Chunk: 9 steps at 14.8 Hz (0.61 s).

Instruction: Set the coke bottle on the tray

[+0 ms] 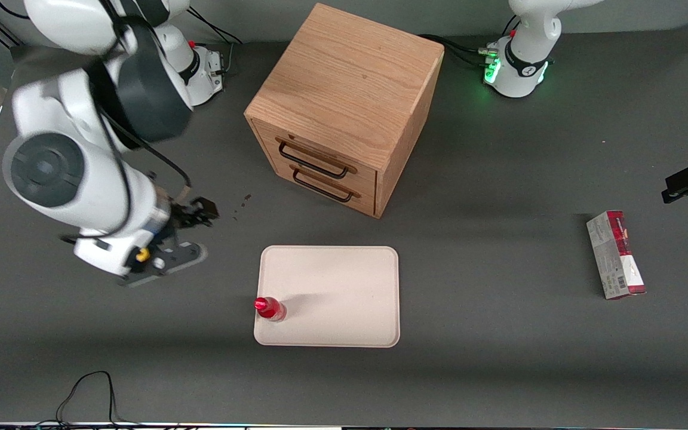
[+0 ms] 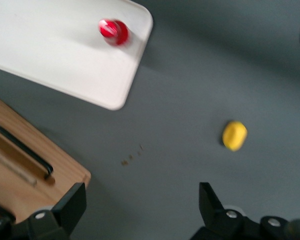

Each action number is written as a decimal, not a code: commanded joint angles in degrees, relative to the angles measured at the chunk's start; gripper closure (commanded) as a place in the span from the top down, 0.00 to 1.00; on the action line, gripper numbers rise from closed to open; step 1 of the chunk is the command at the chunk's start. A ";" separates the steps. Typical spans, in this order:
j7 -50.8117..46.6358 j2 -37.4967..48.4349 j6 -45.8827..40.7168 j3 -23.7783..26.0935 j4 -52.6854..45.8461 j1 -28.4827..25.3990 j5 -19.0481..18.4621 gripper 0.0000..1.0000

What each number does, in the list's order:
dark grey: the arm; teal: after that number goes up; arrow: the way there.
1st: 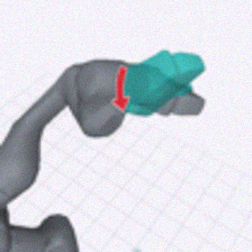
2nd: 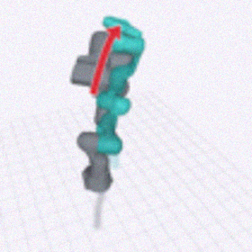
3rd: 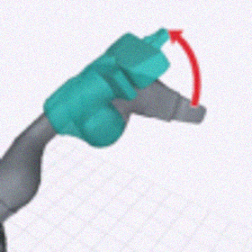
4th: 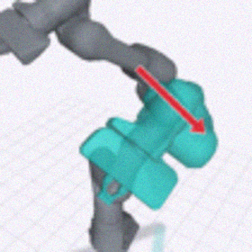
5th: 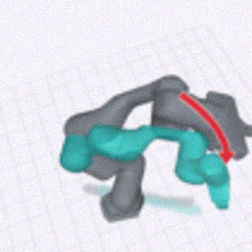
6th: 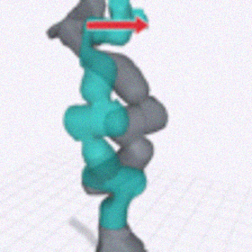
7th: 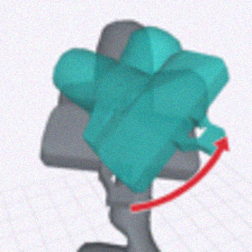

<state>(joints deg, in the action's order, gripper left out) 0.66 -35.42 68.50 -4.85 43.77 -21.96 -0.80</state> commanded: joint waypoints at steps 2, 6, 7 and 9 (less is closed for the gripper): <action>0.49 13.94 0.83 -4.71 17.27 -0.10 0.09 1.00; 0.40 25.98 7.06 -9.56 32.56 0.95 0.88 1.00; 0.48 29.15 9.52 -9.56 37.22 2.17 0.89 1.00; 0.48 34.26 13.39 -9.21 44.70 4.81 0.89 1.00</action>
<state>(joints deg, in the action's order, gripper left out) 0.88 -10.01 76.23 -14.58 75.40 -18.77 -0.57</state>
